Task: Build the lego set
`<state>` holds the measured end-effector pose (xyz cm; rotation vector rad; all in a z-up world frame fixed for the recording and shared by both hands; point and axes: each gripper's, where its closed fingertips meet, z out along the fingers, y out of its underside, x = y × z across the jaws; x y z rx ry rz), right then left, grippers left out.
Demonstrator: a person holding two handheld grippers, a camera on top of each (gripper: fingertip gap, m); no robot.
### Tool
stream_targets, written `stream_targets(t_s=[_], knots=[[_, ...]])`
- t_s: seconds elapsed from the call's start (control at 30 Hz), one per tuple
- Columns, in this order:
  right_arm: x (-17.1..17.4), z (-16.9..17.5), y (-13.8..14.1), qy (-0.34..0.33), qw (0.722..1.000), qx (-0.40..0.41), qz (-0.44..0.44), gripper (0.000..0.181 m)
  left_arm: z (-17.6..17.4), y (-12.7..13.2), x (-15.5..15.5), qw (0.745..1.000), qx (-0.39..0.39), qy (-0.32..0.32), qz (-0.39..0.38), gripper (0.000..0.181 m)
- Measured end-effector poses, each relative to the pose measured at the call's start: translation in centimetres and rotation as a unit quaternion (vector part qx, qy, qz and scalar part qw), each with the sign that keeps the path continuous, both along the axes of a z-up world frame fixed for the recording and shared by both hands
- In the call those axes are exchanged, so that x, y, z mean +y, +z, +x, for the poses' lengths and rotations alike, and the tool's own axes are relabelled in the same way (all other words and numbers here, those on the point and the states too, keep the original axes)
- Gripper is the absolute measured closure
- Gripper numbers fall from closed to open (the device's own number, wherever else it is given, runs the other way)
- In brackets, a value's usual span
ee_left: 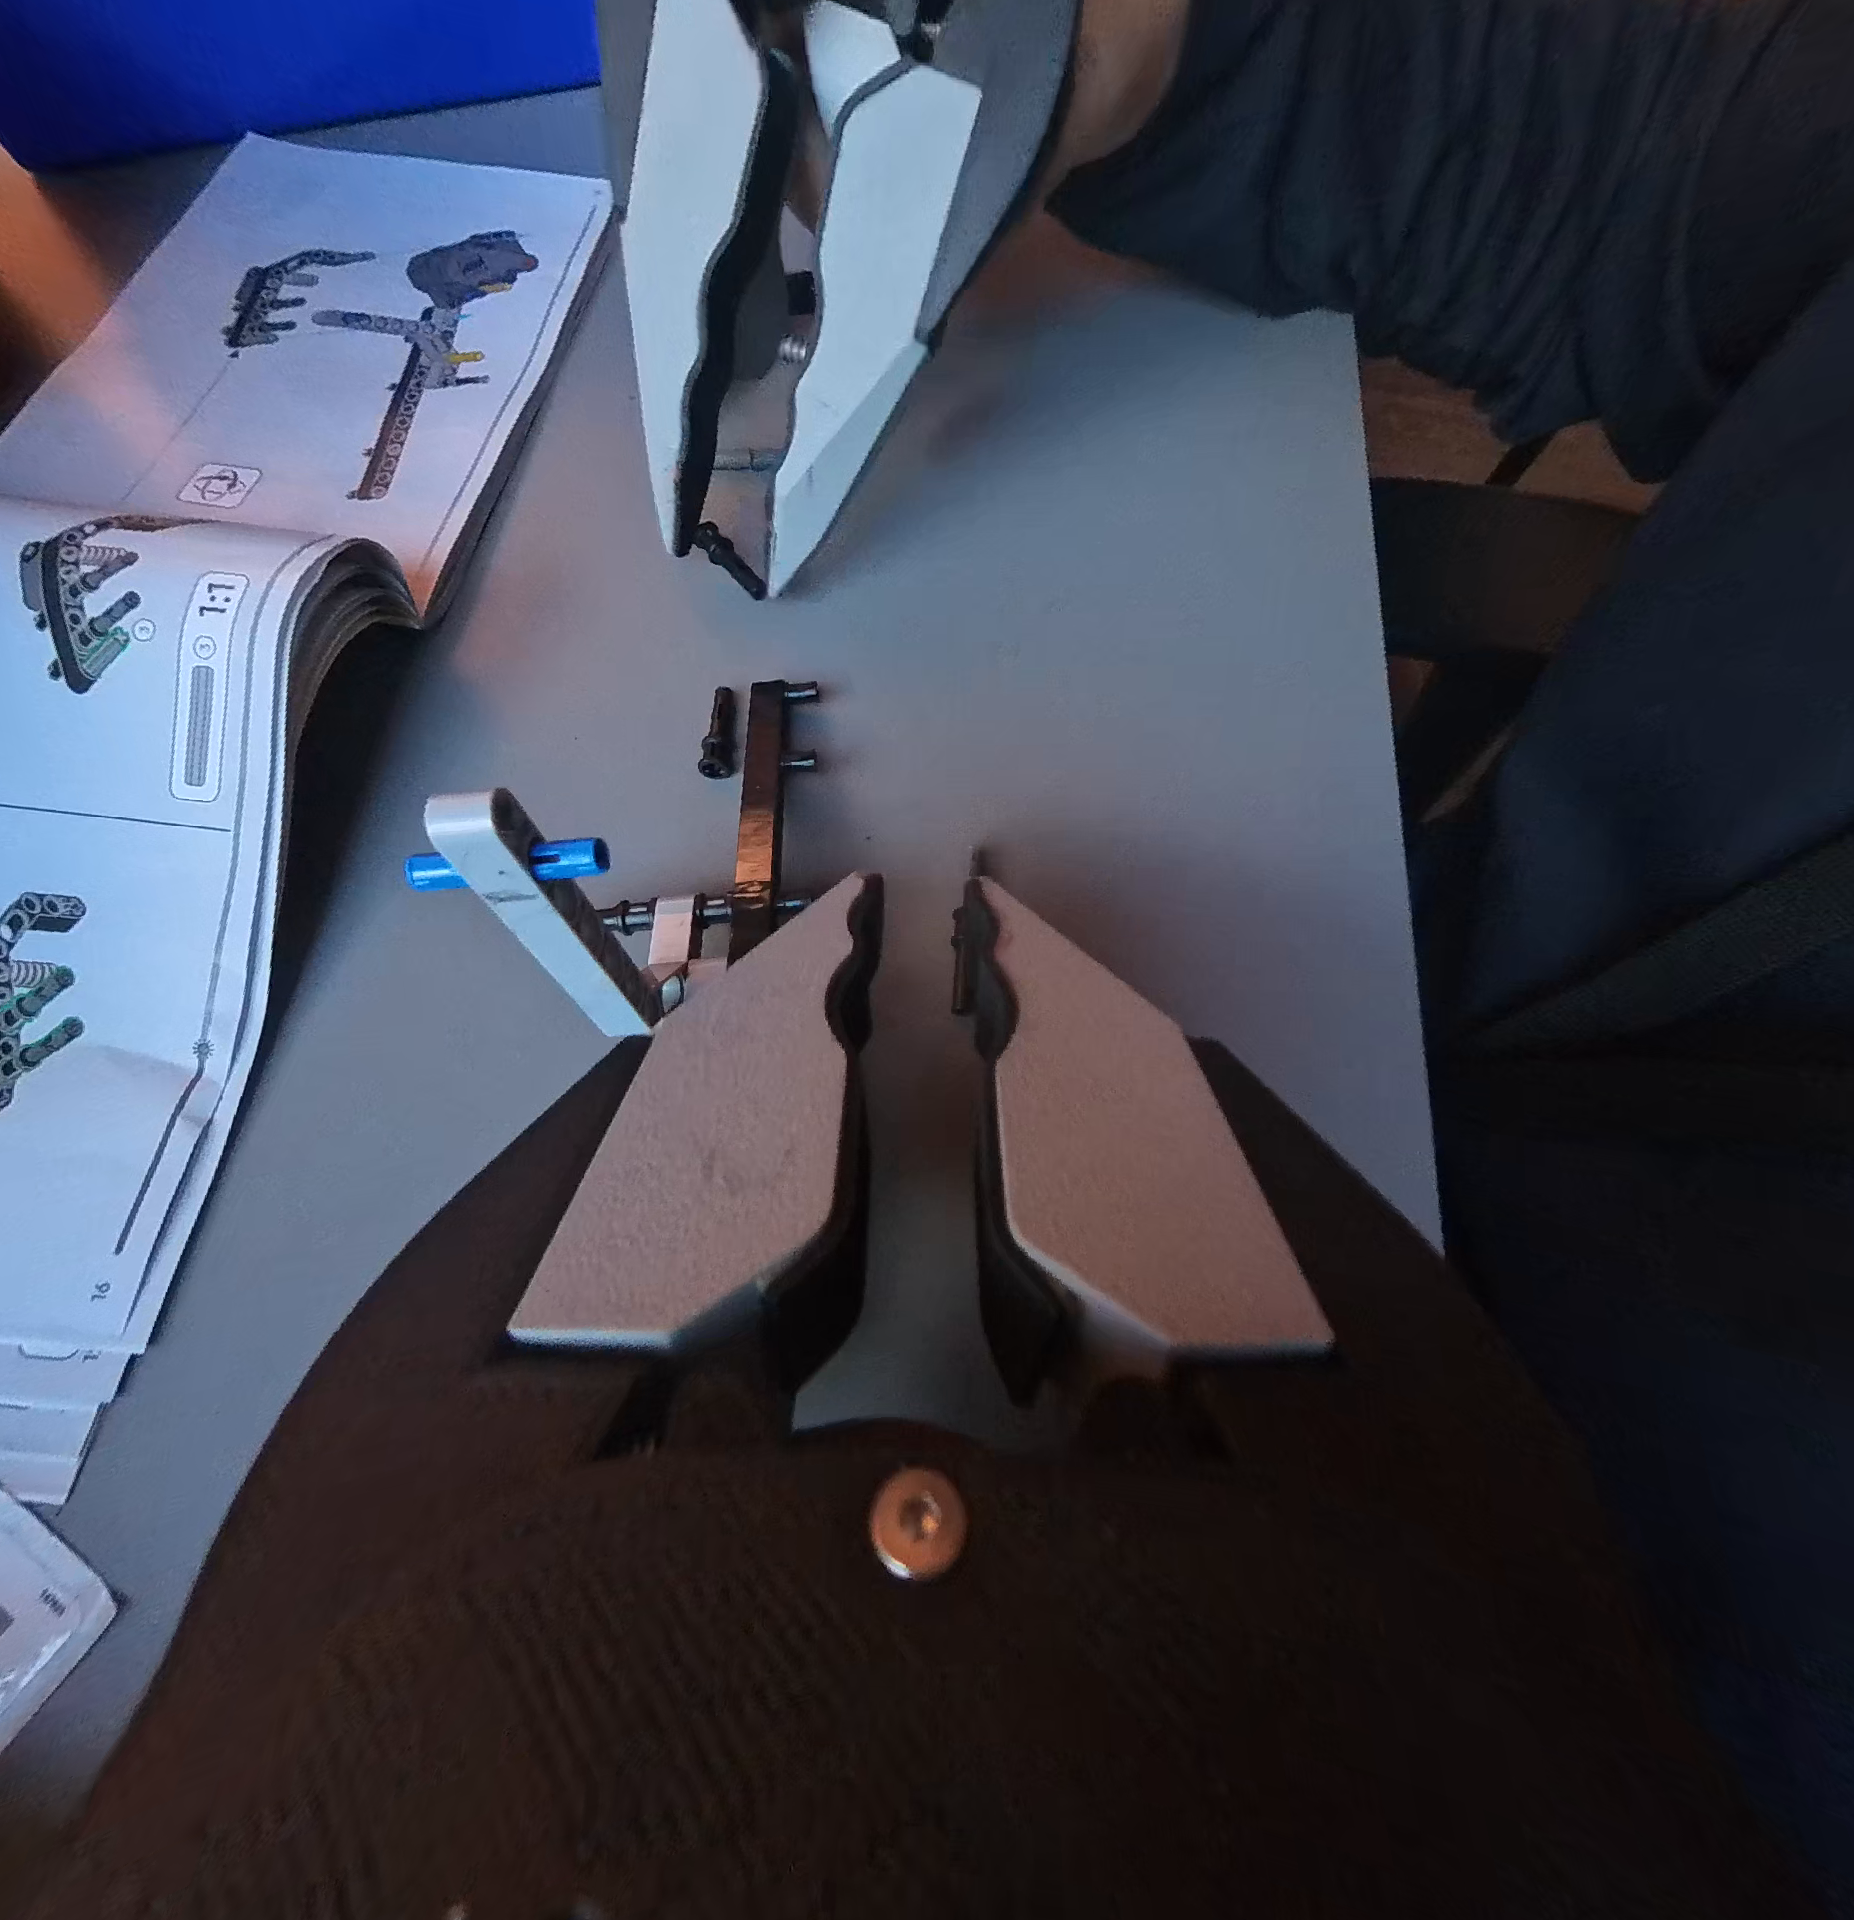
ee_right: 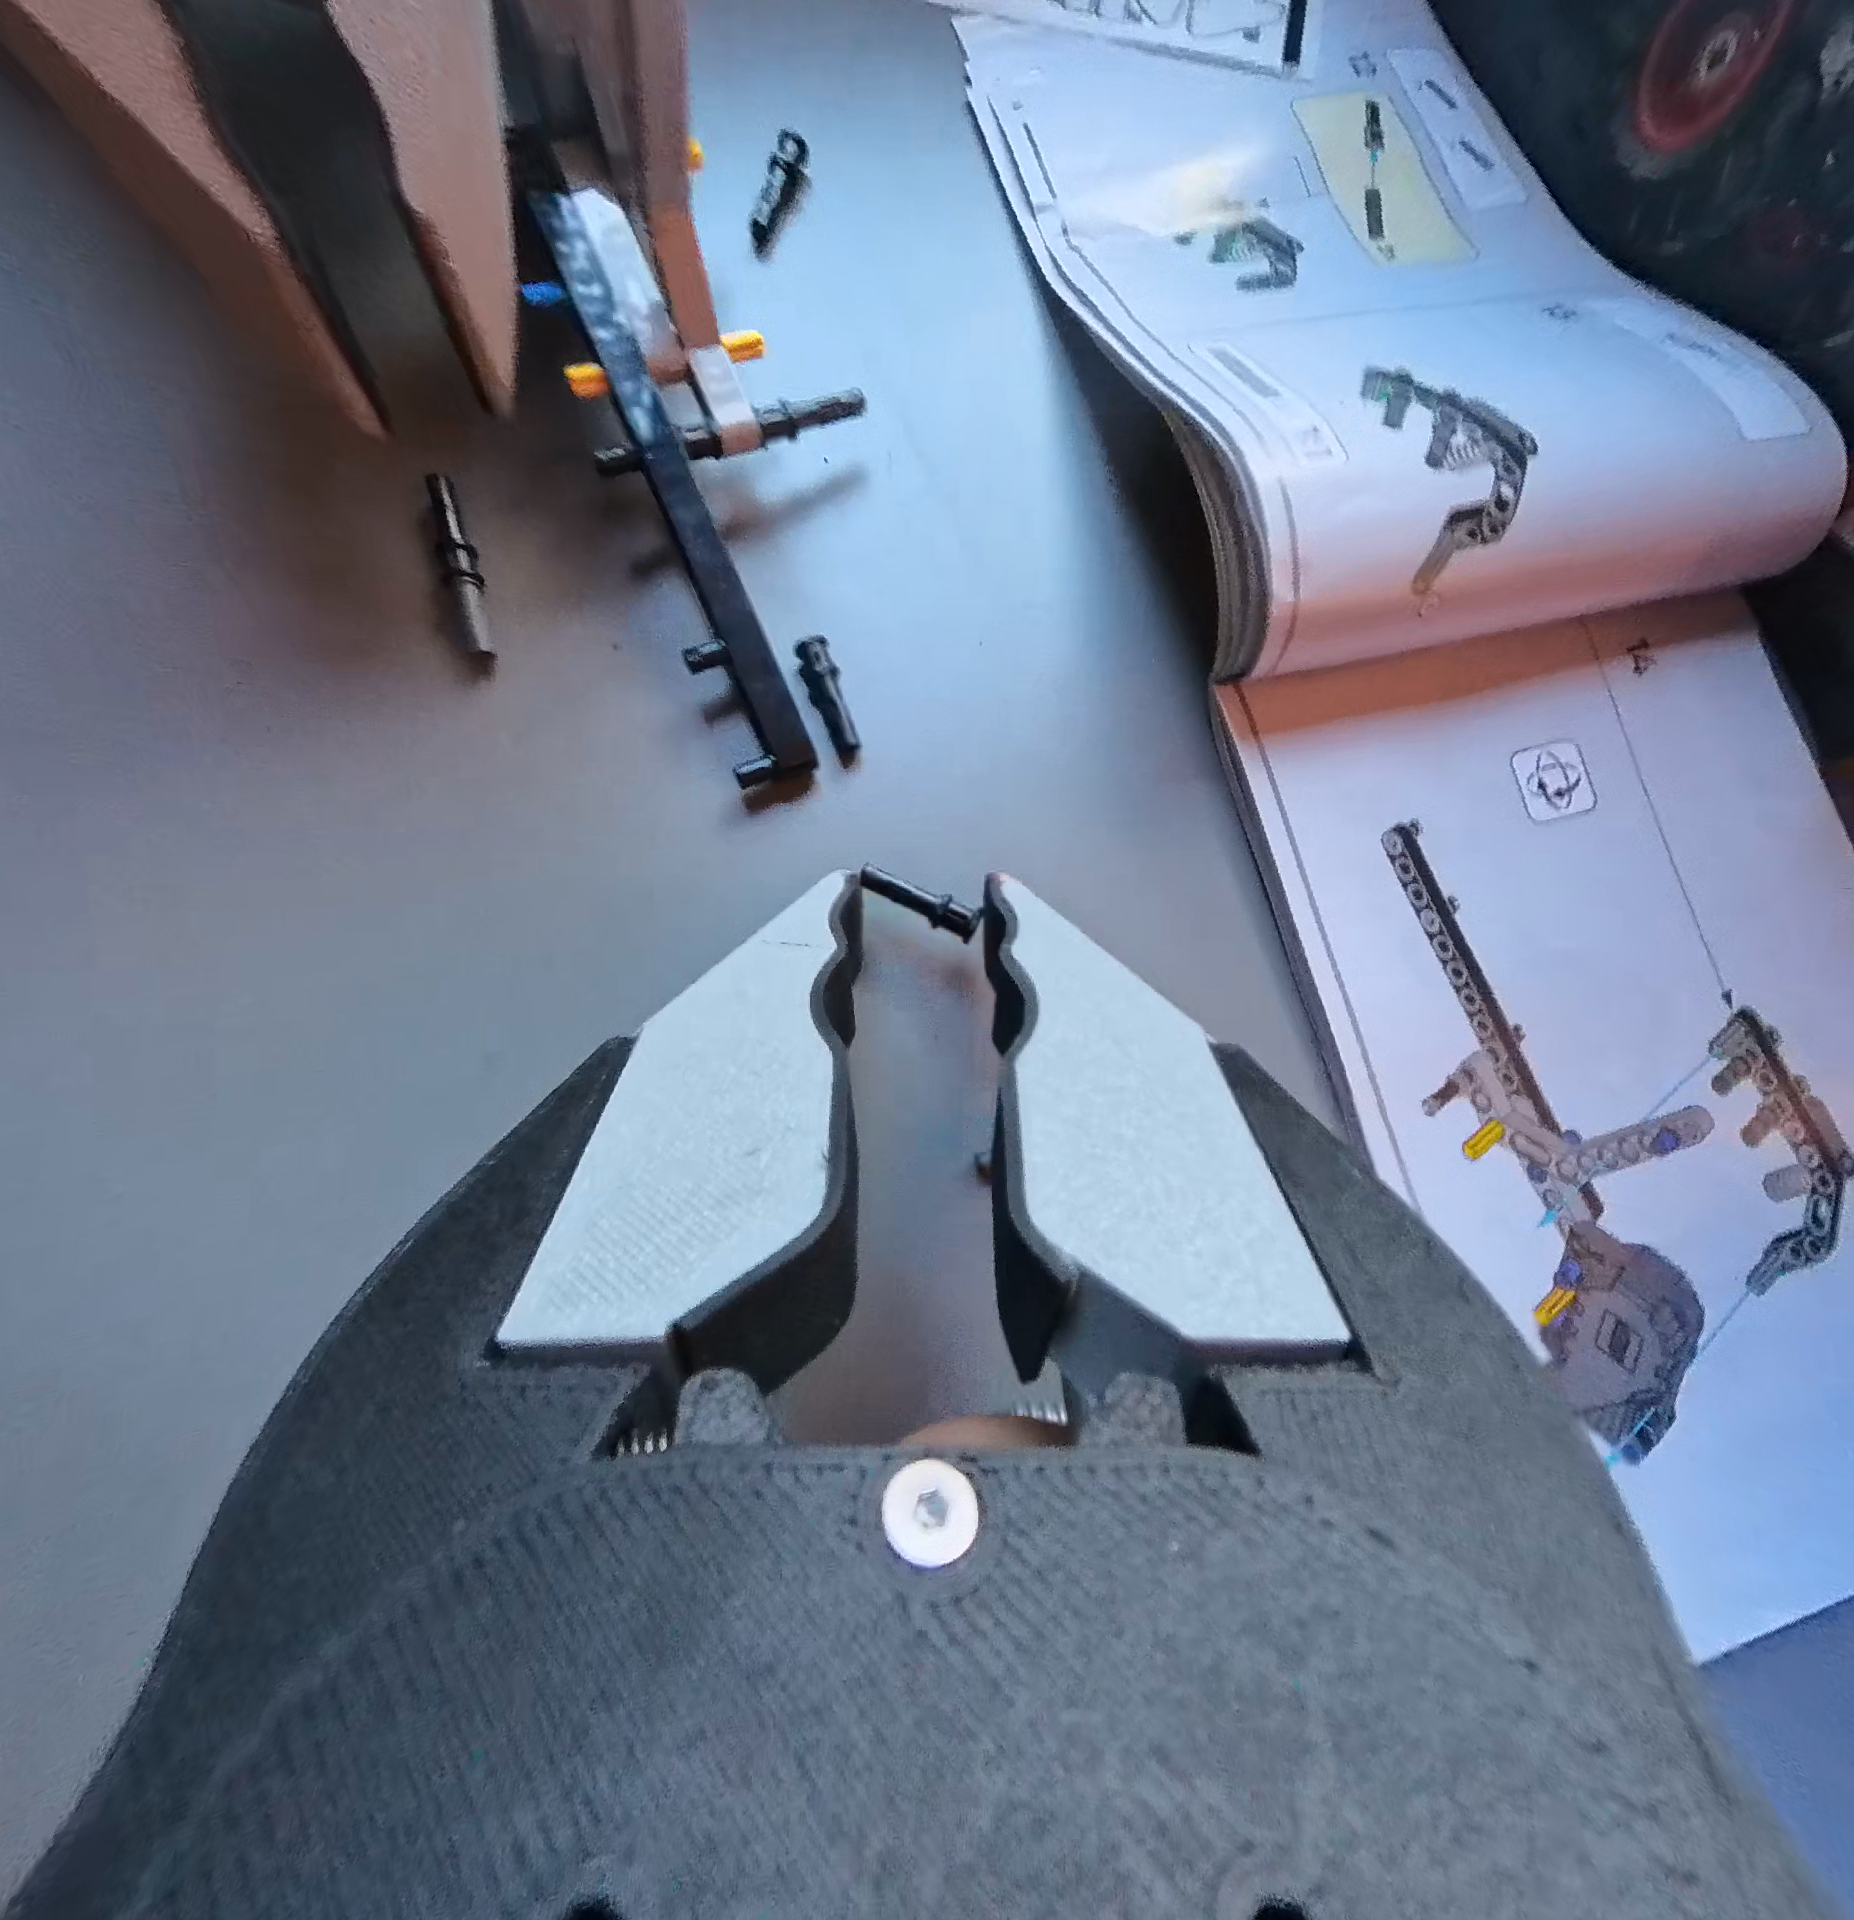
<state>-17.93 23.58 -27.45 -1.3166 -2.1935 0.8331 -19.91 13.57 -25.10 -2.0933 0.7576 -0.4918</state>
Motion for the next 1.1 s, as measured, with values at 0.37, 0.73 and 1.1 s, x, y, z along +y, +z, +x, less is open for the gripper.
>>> stream_targets(t_s=[0.37,0.73,1.1], knots=[[-7.3,-1.0,3.8,0.129,0.975,0.175,0.039,0.162,1.5,0.8,-0.1,0.996,-0.084,-0.004,-0.029,0.173],[-10.0,-1.3,4.8,0.161,0.944,0.257,0.127,0.162,1.9,1.9,-0.1,0.977,-0.196,-0.002,-0.086,0.162],[-11.2,-1.3,5.3,0.176,0.916,0.298,0.205,0.162,2.5,2.6,-0.4,0.964,-0.244,-0.020,-0.103,0.175]])
